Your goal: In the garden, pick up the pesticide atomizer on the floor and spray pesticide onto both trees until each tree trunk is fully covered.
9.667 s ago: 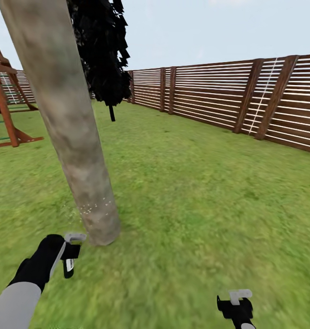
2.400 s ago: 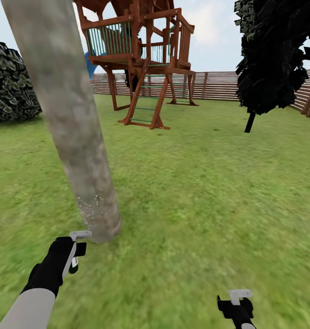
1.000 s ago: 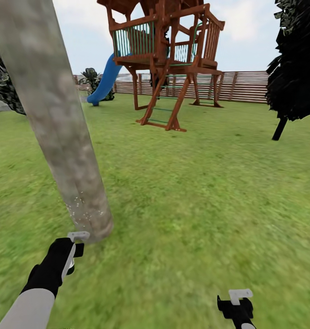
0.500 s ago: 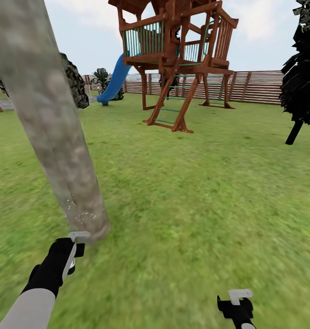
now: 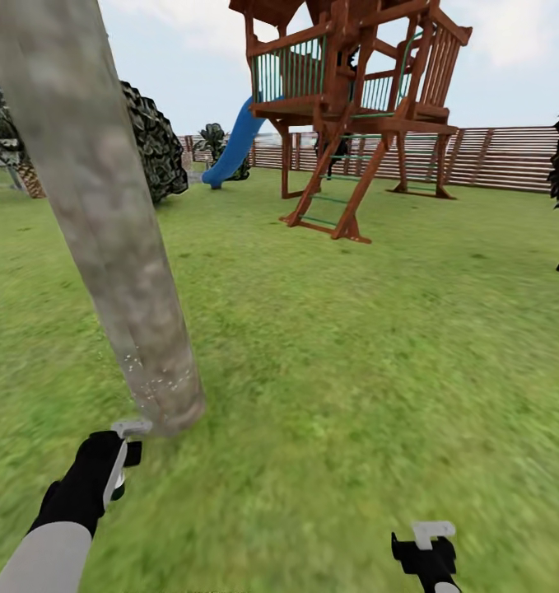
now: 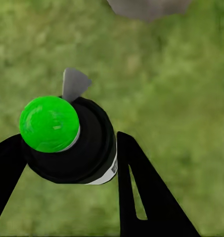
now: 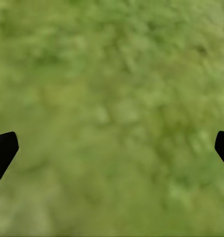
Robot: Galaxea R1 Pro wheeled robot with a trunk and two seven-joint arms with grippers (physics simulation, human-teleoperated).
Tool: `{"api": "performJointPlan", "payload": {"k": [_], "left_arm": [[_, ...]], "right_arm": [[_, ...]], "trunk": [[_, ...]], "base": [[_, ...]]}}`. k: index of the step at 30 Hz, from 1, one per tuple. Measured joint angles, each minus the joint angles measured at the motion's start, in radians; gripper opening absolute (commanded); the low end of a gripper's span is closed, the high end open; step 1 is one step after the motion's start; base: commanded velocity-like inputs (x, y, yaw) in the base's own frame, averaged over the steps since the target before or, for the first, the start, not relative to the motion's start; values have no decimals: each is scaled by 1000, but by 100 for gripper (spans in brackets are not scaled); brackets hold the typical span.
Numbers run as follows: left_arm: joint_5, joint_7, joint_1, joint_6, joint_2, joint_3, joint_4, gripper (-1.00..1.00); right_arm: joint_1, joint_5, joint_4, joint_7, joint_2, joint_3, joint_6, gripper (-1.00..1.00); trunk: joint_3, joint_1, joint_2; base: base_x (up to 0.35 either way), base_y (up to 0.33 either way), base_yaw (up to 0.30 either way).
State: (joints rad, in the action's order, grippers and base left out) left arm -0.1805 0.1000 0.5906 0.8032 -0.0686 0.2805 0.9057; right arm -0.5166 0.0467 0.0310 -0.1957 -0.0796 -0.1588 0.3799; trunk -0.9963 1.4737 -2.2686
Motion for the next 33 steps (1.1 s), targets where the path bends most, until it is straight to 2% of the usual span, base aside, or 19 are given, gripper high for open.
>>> {"api": "performJointPlan", "payload": {"k": [2,6,12,16,21,26,33], "left_arm": [[-1,-2,-21,0,-5,28,0,-100],[3,-5,-25,-3,-7,37,0,-100],[9,-10,-13,-3,9,25,14,-100],[9,-15,-12,0,12,-28,71,-100],[8,-9,0,3,18,-48,82,-100],[5,-9,21,7,16,-51,98,-100],[5,-8,67,13,18,-51,109,-100]], "right_arm": [[0,-1,-1,0,1,0,0,100],[0,-2,-1,0,1,0,0,100],[0,-3,-1,0,-1,0,-1,100],[0,-4,-2,0,-2,0,0,100],[0,-4,-1,0,-2,0,0,100],[0,-4,-1,0,-1,0,0,100],[0,-4,-2,0,0,0,0,100]], "trunk": [[0,0,0],[0,0,0],[0,0,0],[0,0,0],[0,0,0],[0,0,0],[0,0,0]], "base": [[0,-2,276],[0,0,276],[0,0,113],[121,-86,1],[105,-234,0],[2,-275,17],[97,-252,245]]}}
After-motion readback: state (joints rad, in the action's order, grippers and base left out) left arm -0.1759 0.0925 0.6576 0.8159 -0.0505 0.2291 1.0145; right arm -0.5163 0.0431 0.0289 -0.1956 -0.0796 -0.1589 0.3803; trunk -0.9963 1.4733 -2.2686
